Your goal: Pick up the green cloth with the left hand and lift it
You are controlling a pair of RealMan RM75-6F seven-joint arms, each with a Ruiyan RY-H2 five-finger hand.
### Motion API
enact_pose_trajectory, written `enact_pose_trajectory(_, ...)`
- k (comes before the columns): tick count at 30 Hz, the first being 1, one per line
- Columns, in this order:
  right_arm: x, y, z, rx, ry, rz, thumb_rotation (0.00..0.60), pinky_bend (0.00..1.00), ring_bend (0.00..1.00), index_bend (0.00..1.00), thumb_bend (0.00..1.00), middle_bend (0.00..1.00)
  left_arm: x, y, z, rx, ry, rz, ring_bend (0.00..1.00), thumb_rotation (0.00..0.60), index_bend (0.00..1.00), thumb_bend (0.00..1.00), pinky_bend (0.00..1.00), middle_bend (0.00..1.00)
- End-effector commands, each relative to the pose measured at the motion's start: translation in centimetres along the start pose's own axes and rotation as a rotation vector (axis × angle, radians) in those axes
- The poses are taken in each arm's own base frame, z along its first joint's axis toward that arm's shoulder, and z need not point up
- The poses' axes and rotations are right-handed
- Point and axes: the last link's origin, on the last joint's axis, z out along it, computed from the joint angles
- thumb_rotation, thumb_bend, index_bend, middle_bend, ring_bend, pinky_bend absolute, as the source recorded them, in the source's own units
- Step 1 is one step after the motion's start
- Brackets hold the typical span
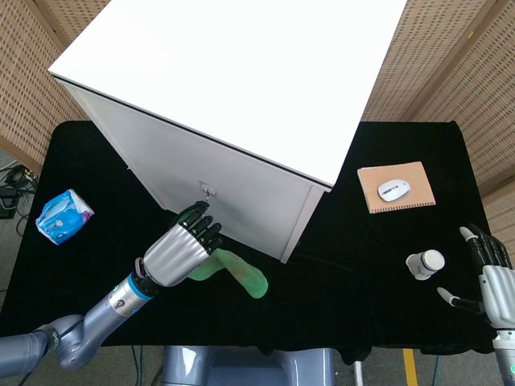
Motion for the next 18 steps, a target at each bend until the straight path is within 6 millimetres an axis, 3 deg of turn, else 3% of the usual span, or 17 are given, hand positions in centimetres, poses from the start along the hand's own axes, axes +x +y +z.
enact_pose_trajectory(1,0.0,0.0,0.0,-0.001,-0.001,0.000,0.600,0.00,0.00,0.00,0.08,0.00,0.1,0.0,0.4,0.006,-0.004,-0.007,0.40,0.600,0.72,0.70,0.30,0.48)
enact_pose_trajectory(13,0.0,0.0,0.0,0.000,-0.001,0.003,0.600,0.00,0.00,0.00,0.08,0.00,-0.6,0.1,0.8,0.018,-0.061,-0.020,0.40,0.600,0.70,0.65,0.30,0.47)
enact_pose_trajectory(18,0.1,0.0,0.0,0.001,0.000,0.004,0.600,0.00,0.00,0.00,0.08,0.00,-1.8,0.3,-0.6,0.021,-0.095,-0.012,0.38,0.600,0.65,0.50,0.29,0.44)
